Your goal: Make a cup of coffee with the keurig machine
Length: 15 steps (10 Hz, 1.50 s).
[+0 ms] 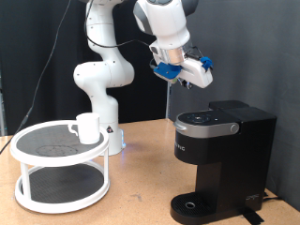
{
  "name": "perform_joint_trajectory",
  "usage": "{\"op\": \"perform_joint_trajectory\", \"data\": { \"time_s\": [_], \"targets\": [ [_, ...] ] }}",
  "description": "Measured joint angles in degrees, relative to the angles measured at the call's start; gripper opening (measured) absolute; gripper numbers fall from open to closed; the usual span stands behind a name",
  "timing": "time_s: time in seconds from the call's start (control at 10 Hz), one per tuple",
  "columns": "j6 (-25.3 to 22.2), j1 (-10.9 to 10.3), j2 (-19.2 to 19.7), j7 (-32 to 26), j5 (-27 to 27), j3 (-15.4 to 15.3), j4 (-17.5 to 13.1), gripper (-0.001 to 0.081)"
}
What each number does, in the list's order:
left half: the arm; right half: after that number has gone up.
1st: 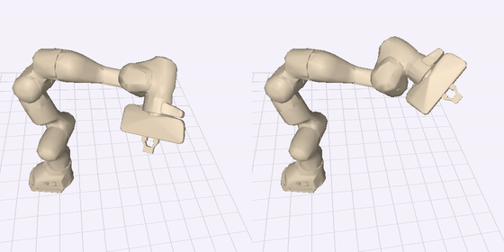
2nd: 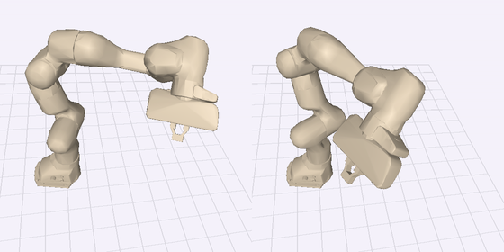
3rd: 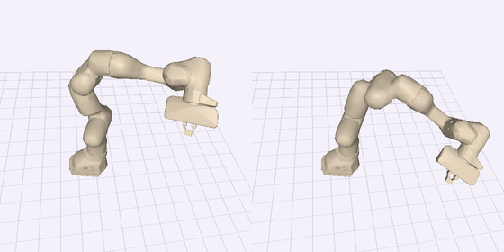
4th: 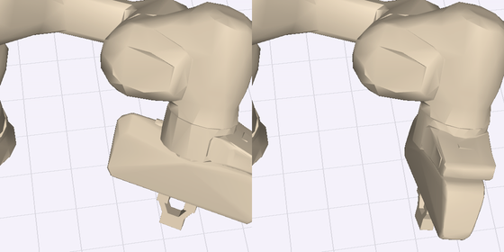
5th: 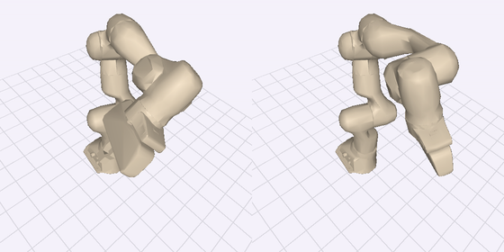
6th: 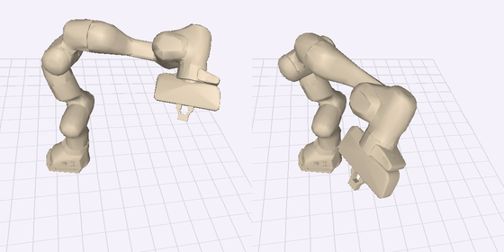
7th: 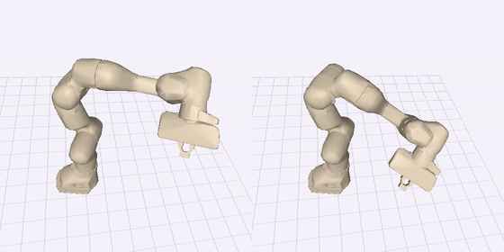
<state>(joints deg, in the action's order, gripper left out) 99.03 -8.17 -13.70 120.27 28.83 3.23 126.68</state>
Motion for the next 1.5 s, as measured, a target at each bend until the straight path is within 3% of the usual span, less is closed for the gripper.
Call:
{"op": "perform_joint_trajectory", "data": {
  "time_s": [0.3,0.6,0.8,1.0,1.2,1.5],
  "targets": [
    [7.36,0.0,-1.84,1.02,1.68,-0.38,3.36,0.0],
    [18.76,-0.01,-9.2,3.19,8.64,-1.04,12.06,0.0],
    [23.07,-0.01,-15.08,4.25,14.91,-0.9,18.07,0.0],
    [20.42,-0.01,-14.79,3.18,13.38,-0.7,17.84,0.0],
    [14.3,0.33,-15.7,3.28,11.77,0.78,18.13,0.0],
    [8.87,2.03,-20.44,1.83,8.36,3.01,20.5,0.0]
  ]
}}
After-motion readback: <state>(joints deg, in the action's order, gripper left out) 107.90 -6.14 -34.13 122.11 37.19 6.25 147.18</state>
